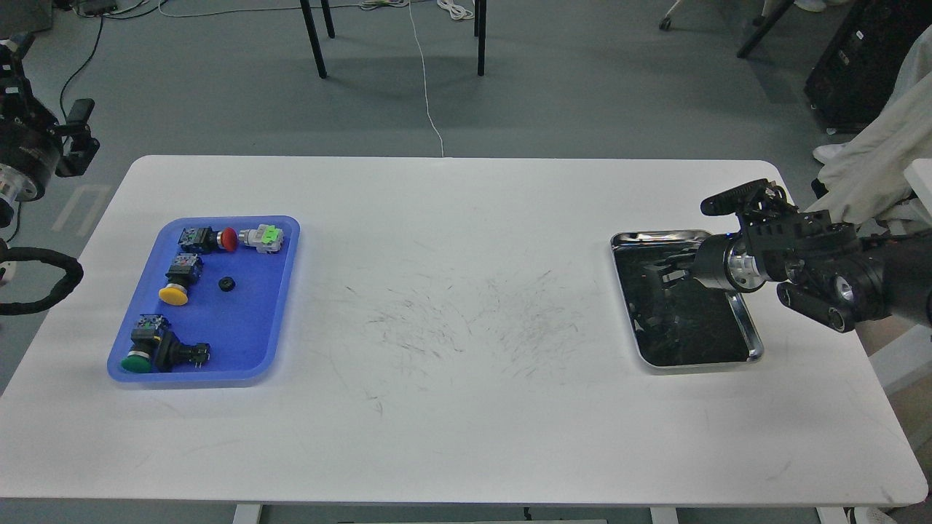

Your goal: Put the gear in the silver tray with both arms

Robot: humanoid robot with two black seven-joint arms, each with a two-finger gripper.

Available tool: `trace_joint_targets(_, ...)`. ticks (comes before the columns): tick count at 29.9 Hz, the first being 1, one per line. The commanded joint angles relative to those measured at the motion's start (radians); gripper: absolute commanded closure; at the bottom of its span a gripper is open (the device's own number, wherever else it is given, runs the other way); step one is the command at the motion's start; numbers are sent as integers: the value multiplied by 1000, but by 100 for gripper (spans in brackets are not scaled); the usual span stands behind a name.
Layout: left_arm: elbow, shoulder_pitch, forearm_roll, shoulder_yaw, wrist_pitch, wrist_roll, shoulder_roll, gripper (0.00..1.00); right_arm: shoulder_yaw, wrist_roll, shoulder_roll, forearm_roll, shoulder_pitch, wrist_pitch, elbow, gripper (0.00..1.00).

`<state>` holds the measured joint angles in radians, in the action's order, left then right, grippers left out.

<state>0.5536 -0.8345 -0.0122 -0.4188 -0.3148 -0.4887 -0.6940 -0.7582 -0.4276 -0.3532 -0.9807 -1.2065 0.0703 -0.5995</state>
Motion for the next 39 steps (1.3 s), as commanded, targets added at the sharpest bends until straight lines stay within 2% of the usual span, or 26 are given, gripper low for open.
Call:
trace_joint_targets(1,0,0,0,0,2,0,2,2,14,0,-10,4,-4,-3,4,41)
trace_joint_targets(3,0,0,0,0,2,0,-1,2,61,1,-12,5,-2,-3,4,31)
trace_joint_targets(11,6,11,1,3,2,0,-9,2,333,12,-43,26,1,6,1,20)
trace_joint_targets(25,26,25,-2,3,-13,0,-111,2,924,18,-41,246,61,-32,-17,17)
trace_joint_targets(29,89,35,-3,0,-23,0,-157,1,1003,20,-20,327,85,-58,-40,17)
trace_joint_targets(35,104,37,-5,-5,83,0,-157,1,1043,18,11,433,114,-99,-59,16)
trace_joint_targets(39,135,64,-21,-9,95,0,-159,2,1098,18,20,454,131,-103,-72,16)
